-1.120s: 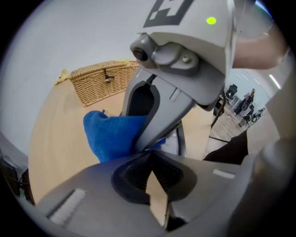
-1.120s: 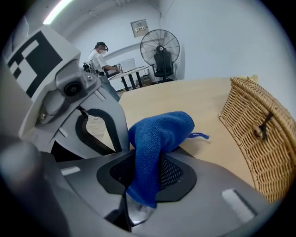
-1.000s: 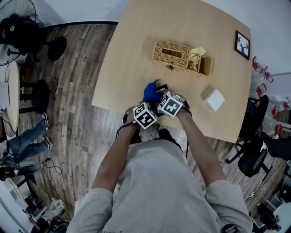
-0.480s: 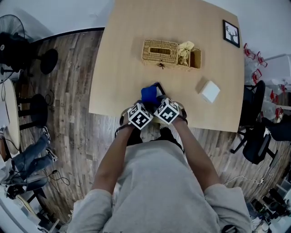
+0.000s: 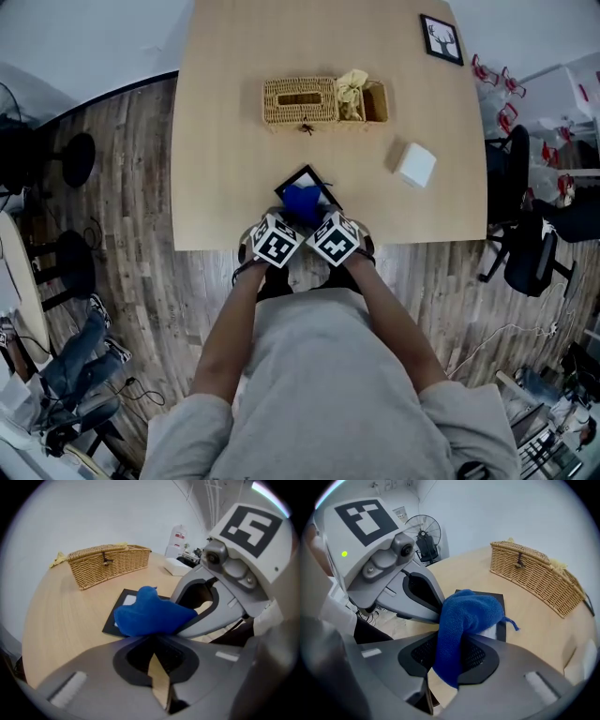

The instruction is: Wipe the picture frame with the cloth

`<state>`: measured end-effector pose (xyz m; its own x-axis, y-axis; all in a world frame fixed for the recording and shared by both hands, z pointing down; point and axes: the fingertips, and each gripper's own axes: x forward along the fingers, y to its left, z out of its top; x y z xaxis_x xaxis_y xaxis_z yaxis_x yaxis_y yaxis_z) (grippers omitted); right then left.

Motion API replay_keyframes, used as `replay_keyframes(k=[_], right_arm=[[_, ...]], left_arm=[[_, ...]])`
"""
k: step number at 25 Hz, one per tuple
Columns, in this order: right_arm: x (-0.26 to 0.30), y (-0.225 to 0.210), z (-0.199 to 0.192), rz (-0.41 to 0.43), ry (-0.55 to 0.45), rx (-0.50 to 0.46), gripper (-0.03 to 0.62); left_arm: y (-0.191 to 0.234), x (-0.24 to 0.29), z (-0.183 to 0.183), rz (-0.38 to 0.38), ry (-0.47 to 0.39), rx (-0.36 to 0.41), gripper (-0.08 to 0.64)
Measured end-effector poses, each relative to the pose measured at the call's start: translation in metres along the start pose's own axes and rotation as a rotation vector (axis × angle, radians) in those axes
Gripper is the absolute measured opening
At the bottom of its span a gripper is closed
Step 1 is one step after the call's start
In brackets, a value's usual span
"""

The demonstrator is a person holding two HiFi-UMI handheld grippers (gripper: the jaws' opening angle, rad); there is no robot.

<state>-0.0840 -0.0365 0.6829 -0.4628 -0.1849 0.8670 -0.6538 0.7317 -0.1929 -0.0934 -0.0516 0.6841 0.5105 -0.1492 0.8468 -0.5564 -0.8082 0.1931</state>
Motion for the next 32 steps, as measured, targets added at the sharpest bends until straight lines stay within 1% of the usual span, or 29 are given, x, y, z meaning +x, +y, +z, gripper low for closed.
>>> replay_keyframes(k=[5,13,21,24,27,32], right_arm=[[-0.002,0.005,-0.003,-0.037,0.012,-0.010,0.106],[-0.005,0.014,-0.008,-0.078,-0.002,-0.012,0.106],[-0.010,0.025,-0.015,-0.071,-0.013,-0.029,0.107],[-0.012,0.029,-0.020,-0.053,-0.016,-0.034,0.106],[-0.014,0.031,-0.024,-0.026,-0.024,-0.024,0.106],[-0.019,0.023,-0.030,-0.007,-0.061,0.006,0.107]], left_arm=[[0.000,0.001,0.000,0.005,-0.001,0.013,0.052],[0.000,0.000,0.000,0.004,-0.003,0.000,0.052],[-0.002,0.000,0.001,0.005,0.006,0.001,0.052],[-0.004,0.000,0.001,0.014,0.014,0.010,0.052],[-0.004,0.000,-0.001,0.021,0.025,0.016,0.052],[-0.001,-0.004,0.003,0.023,0.012,-0.008,0.052]])
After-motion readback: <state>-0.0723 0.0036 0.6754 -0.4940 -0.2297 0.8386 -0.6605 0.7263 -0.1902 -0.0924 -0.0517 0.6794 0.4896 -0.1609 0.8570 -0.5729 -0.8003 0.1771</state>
